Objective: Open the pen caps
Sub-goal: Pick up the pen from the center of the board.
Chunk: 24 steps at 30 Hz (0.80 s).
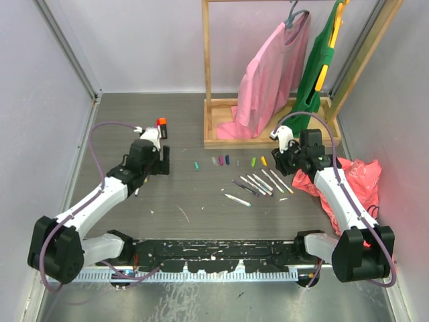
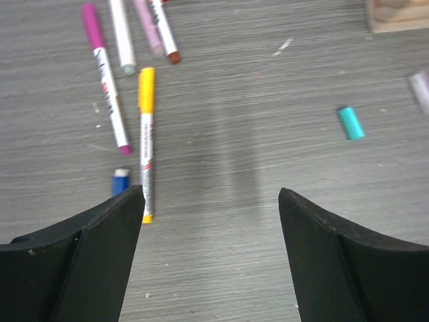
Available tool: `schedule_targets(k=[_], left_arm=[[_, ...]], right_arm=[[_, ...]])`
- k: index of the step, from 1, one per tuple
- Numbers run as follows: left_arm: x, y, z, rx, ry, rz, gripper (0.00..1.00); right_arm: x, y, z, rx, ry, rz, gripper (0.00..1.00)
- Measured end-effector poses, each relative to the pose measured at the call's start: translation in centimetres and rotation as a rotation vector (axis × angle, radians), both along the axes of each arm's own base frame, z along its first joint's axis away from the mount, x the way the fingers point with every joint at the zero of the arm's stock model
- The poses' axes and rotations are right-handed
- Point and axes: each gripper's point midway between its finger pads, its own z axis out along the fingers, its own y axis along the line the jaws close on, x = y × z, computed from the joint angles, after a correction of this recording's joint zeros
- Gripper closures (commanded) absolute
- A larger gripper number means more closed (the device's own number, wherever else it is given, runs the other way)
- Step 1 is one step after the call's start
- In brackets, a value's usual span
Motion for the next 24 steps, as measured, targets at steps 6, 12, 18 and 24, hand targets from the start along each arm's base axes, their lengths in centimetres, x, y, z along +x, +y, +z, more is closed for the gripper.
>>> schedule_targets(k=[6,12,18,24], left_arm=[[0.3,3.3,-3.1,-0.018,0.125,0.104,0.29],[0.1,4.6,-6.9,-0.020,0.276,0.152,0.39],[0.6,5.3,-8.8,-0.017,0.356,0.180,0.43],[2.1,5.6,-9.2,-0.028,0.383,0.197,0.50]], right_arm=[[-0.2,0.2,-0.1,0.006,0.007,0.015,0.58],[-0.3,0.4,-0.1,0.009,0.010,0.027,0.58],[-0.3,0.4,-0.2,0.011,0.014,0.033,0.58],[-0.2,0.5,-0.2,0.012,0.018,0.035,0.58]])
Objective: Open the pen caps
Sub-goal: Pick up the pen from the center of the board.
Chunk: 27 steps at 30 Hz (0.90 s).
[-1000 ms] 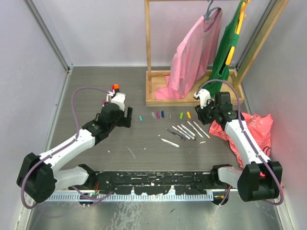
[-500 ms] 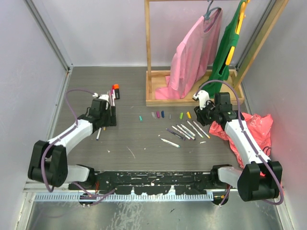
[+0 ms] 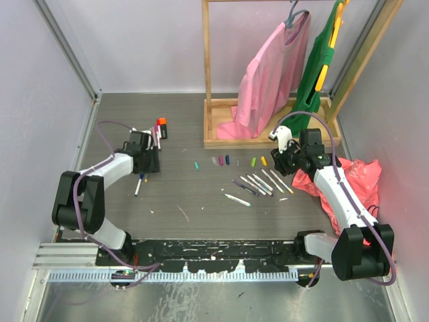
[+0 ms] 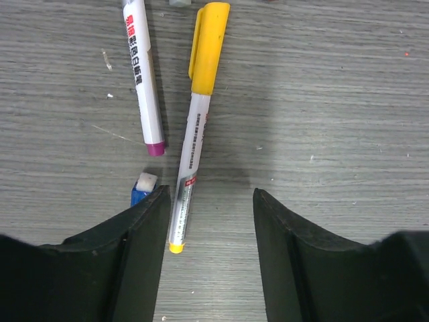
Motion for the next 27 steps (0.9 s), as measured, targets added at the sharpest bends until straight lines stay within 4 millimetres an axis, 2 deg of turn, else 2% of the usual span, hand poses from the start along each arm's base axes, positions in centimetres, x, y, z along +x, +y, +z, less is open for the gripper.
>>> schedule_targets(k=[5,8,13,19,27], left_arm=[[0.4,0.0,-0.7,-0.007,0.034,0.007,0.64],[0.3,0.0,-1.0,-0.010,0.053,0.015,0.76],[0.1,-0.1,-1.1,-0.022,0.067,0.018,0.83],[0.1,-0.4,-1.1,-0.035,0.073,0.011,0.99],[-0.2,-1.6,-0.8,-0.096,0.077,-0.024,1.00]], right_arm=[[0.0,0.0,0.0,0.000,0.001,0.000,0.58],[-0.1,0.0,0.0,0.000,0.003,0.001,0.58],[-0.1,0.0,0.0,0.000,0.005,0.001,0.58],[-0.2,0.2,0.0,0.008,0.008,0.008,0.58],[-1.1,1.8,0.5,0.084,0.027,0.072,0.58]])
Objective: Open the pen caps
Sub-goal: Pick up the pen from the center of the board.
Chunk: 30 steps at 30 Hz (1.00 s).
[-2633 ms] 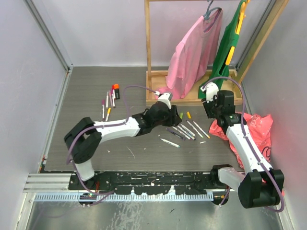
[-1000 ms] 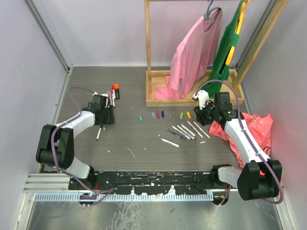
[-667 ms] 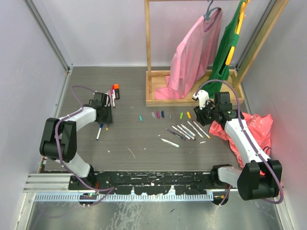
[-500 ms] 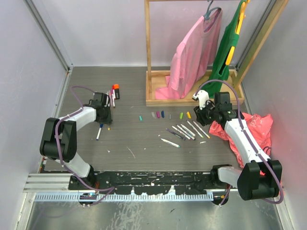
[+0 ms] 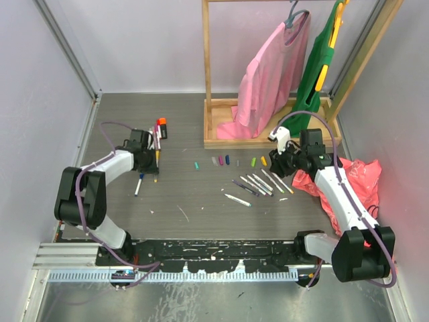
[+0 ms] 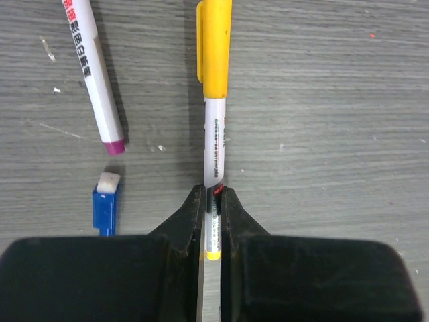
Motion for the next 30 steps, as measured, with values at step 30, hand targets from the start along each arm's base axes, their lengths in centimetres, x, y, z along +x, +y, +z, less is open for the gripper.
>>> schedule_targets(k=[30], left_arm=[[-12.8,-19.0,21.0,-0.909,-0.787,-0.458,1.00]], right_arm=[[-5.7,11.5,11.7,0.838,-0.012,0.388,0.25]])
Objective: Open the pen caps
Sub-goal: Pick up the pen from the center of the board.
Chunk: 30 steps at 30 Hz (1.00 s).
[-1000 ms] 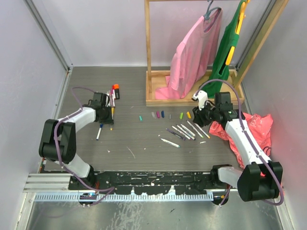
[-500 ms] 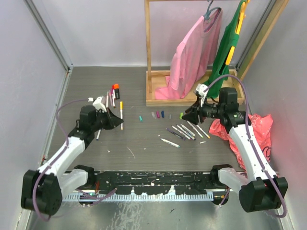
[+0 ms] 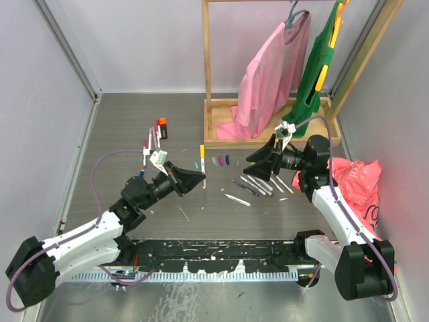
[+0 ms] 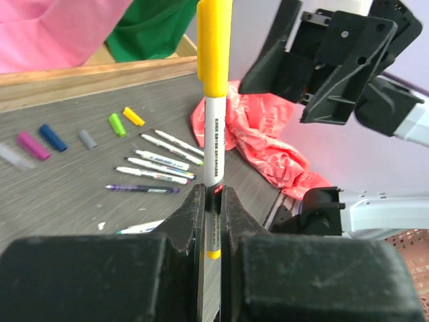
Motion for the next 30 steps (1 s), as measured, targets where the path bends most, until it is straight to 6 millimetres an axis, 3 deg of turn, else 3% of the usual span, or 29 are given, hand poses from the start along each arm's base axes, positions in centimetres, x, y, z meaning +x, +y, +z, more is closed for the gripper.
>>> schedule_targets(k=[8,13,23,30], left_arm=[[-2.3,-5.0,-0.4,-0.008,-0.049,-0.028,1.00],[-2.5,-7.2,-0.8,-0.007,-0.067,-0.009,1.00],[-2.2,-9.4,0.8,-0.080,-0.089,0.064,1.00],[-2.1,-11.5,-0.4,-0.069,-0.075,0.069,1.00]], right_arm=[[-1.0,1.0,2.3,0.112,0.041,0.026,0.24],[-1.3,1.3,3.0,0.135,0.049,0.033,0.26],[-1.6,2.5,1.8,0.120,0.083,0.060,0.29],[-1.6,2.9,0.8,0.096,0.093,0.056,0.42]])
